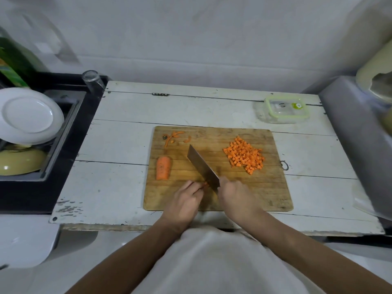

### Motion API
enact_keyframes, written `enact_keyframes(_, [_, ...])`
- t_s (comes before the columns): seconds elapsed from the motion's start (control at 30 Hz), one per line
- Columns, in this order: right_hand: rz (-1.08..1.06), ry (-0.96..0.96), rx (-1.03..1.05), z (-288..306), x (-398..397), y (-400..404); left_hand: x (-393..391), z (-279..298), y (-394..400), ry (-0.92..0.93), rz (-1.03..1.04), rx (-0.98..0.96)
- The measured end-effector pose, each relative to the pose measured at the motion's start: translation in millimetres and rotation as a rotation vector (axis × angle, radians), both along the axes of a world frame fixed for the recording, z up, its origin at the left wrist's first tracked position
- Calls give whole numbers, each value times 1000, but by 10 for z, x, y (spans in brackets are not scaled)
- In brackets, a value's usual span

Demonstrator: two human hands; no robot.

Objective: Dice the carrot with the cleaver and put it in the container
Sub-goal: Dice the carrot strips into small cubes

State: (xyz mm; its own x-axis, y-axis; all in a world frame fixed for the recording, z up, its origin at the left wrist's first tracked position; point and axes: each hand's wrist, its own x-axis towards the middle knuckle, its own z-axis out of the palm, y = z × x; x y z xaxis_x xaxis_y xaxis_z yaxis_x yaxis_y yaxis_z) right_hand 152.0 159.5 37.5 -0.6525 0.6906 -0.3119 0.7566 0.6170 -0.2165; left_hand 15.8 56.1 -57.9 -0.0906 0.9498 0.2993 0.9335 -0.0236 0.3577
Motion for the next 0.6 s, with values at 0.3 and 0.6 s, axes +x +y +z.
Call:
enact_keyframes(0.3, [28, -7, 1, 186, 407, -38, 26, -39, -140, -342, 126, -174])
enact_keyframes(0.6, [10, 0, -24, 1, 57, -73, -12, 13, -42, 59, 30, -7])
